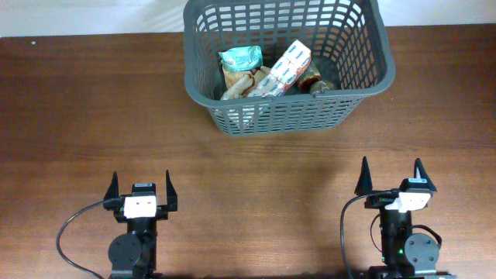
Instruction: Pack container
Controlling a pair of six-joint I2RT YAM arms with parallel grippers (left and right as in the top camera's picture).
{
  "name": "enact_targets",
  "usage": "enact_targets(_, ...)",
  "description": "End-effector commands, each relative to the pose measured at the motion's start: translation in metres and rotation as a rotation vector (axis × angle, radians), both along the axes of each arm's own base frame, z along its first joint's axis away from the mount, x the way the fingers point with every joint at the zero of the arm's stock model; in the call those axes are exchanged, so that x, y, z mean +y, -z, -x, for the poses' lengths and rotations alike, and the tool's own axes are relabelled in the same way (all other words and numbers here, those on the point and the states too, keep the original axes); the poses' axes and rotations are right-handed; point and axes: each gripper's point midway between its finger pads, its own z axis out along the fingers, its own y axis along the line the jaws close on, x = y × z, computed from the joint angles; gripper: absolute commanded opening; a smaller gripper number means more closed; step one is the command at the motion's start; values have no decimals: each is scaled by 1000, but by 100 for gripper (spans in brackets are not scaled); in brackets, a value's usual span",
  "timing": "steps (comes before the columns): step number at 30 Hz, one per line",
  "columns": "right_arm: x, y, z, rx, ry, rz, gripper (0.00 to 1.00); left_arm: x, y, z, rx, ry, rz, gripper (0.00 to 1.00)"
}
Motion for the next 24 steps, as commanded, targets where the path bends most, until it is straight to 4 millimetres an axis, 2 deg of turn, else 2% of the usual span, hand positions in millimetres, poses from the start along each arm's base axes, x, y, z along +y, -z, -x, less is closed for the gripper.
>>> enact_targets(1, 4, 14, -2, 32, -19, 18, 99, 4, 0, 1, -3, -20, 1, 99)
enact_targets(10, 4, 47, -1, 166, -20, 20, 99, 4, 0, 1, -3, -20, 1, 99)
enact_targets(24, 5, 47, -1, 168, -22, 19, 99, 4, 0, 1, -3, -20, 1, 99)
